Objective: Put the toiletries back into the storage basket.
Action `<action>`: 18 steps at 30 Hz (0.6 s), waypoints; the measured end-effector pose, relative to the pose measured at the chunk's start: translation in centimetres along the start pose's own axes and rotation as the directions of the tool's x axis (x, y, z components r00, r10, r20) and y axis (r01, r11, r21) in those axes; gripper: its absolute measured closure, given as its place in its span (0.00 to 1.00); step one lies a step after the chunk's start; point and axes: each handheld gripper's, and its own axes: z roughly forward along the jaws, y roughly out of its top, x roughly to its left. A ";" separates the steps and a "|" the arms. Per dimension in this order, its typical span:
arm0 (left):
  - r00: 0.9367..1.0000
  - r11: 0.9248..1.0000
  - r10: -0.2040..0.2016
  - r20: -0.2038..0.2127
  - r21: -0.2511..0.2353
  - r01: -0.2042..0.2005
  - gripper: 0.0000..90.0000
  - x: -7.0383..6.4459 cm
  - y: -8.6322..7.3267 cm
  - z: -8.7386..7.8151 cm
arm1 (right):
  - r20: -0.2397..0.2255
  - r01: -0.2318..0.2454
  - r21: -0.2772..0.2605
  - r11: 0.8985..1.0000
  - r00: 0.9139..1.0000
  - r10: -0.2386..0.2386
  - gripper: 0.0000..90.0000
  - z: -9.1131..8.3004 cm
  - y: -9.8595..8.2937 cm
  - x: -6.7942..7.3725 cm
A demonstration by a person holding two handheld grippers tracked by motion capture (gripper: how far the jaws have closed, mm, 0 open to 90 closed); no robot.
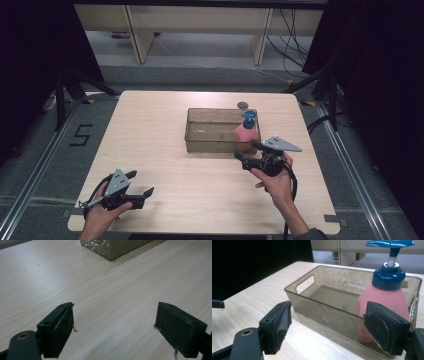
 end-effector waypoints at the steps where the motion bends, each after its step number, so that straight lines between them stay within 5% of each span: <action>1: 1.000 1.000 0.012 -0.001 0.010 -0.012 0.16 0.1 0.0 -0.1 | -0.006 -0.013 0.005 1.000 1.000 0.013 0.25 0.0 -0.1 0.1; 6: 1.000 1.000 0.011 0.000 0.012 -0.011 0.16 0.1 0.0 0.0 | 0.004 0.008 0.004 1.000 1.000 -0.008 0.25 -0.1 -0.4 -0.1; 15: 1.000 1.000 0.010 0.000 0.011 -0.010 0.16 0.1 0.0 0.0 | -0.014 -0.034 0.007 0.999 0.999 0.034 0.25 -0.3 -0.9 0.2; 18: 1.000 1.000 0.012 -0.001 0.011 -0.012 0.17 0.1 0.0 0.0 | -0.013 -0.008 0.008 1.000 1.000 0.008 0.25 -0.4 -0.9 0.2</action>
